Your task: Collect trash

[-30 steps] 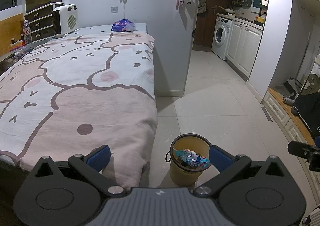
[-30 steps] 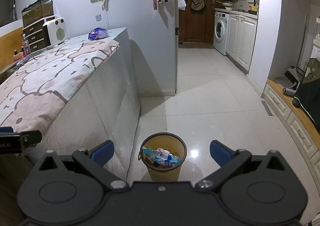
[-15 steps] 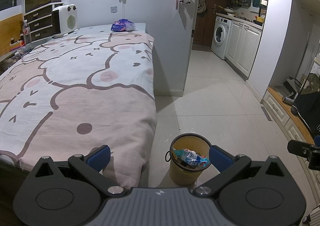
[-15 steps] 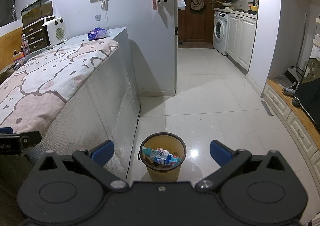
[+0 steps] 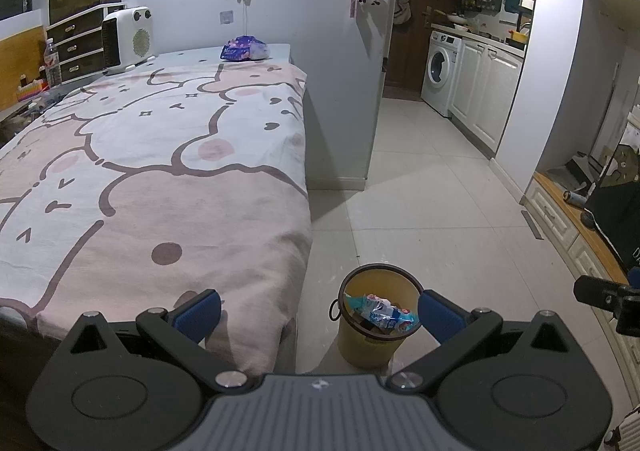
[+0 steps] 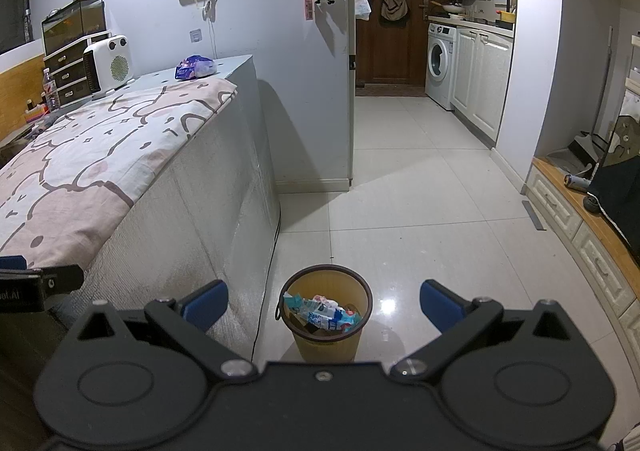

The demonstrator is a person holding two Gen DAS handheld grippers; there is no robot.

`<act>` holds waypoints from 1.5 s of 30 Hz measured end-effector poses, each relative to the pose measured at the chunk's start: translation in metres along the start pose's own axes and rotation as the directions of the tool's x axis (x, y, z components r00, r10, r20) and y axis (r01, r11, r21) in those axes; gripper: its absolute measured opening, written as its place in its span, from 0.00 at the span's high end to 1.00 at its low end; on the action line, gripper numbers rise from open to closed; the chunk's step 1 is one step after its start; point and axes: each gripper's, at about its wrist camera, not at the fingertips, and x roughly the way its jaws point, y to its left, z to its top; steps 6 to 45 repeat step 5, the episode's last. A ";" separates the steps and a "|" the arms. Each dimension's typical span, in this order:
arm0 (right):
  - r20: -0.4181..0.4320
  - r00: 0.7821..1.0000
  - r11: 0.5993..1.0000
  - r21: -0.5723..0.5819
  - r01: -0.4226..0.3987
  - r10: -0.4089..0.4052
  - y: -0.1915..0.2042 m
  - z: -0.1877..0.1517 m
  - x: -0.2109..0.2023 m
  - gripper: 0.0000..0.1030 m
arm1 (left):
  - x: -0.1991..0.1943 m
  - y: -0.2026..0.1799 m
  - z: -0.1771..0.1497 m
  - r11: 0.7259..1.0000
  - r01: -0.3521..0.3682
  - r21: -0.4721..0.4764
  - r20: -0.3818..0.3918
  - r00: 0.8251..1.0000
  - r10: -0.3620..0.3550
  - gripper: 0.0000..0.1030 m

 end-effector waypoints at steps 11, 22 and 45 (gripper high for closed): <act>0.000 1.000 1.000 0.002 0.001 -0.001 -0.001 0.000 0.000 0.00 | 0.000 -0.003 -0.002 1.000 0.004 0.008 0.002 1.000 -0.004 0.00; 0.000 1.000 1.000 0.002 0.001 -0.001 -0.001 0.000 0.000 0.00 | 0.000 -0.003 -0.002 1.000 0.004 0.008 0.002 1.000 -0.004 0.00; 0.000 1.000 1.000 0.002 0.001 -0.001 -0.001 0.000 0.000 0.00 | 0.000 -0.003 -0.002 1.000 0.004 0.008 0.002 1.000 -0.004 0.00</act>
